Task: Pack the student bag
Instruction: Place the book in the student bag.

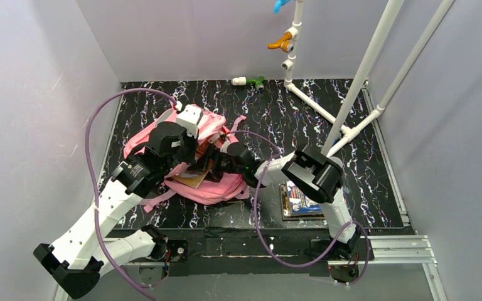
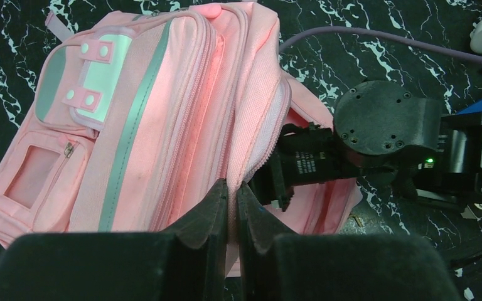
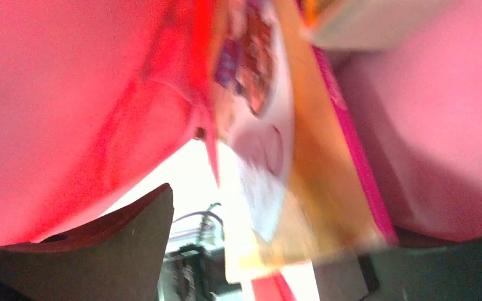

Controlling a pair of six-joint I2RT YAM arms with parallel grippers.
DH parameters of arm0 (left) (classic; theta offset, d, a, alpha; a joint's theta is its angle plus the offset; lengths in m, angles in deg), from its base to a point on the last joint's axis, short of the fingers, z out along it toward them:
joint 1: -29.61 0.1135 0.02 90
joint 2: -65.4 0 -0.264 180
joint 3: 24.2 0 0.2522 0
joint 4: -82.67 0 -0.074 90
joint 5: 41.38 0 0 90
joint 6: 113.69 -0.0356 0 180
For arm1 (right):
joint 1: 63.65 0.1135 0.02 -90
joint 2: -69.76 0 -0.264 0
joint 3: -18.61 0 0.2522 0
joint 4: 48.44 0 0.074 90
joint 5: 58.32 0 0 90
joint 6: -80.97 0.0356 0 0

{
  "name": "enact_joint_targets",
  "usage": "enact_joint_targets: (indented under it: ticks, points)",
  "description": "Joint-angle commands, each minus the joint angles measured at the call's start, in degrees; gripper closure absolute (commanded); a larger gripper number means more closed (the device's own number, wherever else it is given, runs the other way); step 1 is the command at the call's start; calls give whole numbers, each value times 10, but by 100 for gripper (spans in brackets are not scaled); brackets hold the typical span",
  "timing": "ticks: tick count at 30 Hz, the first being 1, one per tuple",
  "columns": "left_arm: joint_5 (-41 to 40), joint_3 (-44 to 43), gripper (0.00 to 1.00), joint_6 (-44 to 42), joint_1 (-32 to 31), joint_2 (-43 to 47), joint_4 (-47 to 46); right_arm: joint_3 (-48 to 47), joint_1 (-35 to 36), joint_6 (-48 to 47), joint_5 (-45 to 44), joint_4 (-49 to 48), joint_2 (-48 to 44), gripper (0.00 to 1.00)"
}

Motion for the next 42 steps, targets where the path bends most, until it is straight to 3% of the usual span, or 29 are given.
enact_joint_targets:
  ticks: [1, 2, 7, 11, 12, 14, 16, 19, 21, 27, 31, 35, 36, 38, 42]
  points:
    - [4, -12, 100, -14, -1, 27, -59, 47, -14, -117, -3, 65, -67, 19]
    - [5, -11, 100, -15, -1, 28, -59, 52, -17, -127, 3, 72, -73, 20]
    - [9, -16, 100, -23, -1, 31, -47, 73, -2, -178, -22, 113, -99, 49]
    - [14, -17, 100, -18, -1, 30, -44, -15, 23, -203, -27, 95, -54, 83]
    - [20, -18, 100, -14, -1, 29, -44, -50, 26, -204, -27, 89, -29, 89]
    - [31, -26, 100, -7, -1, 25, -38, -114, 39, -212, -35, 82, 15, 90]
    - [41, -35, 100, -6, -1, 21, -28, -156, 54, -260, -60, 89, 36, 80]
    - [36, -39, 100, -5, -1, 20, -16, -136, 55, -277, -86, 94, 19, 46]
    - [30, -29, 100, -2, -1, 21, -16, -93, 50, -290, -99, 103, -16, 29]
    - [9, 1, 100, -1, -1, 26, -25, 21, 24, -434, -102, 326, -179, 12]
    - [-6, 29, 100, -2, -1, 35, -24, 100, 19, -521, -116, 453, -313, 9]
    - [5, 53, 100, 21, -1, 33, -14, 122, 18, -560, -211, 595, -418, 8]
    - [21, 54, 96, 32, 0, 29, -5, 114, 18, -560, -252, 644, -435, 8]
    - [76, 51, 71, 57, 0, 16, 6, 99, 17, -542, -341, 729, -463, 6]
    - [225, 57, 50, 115, -4, -23, -35, 84, -17, -468, -464, 876, -503, 2]
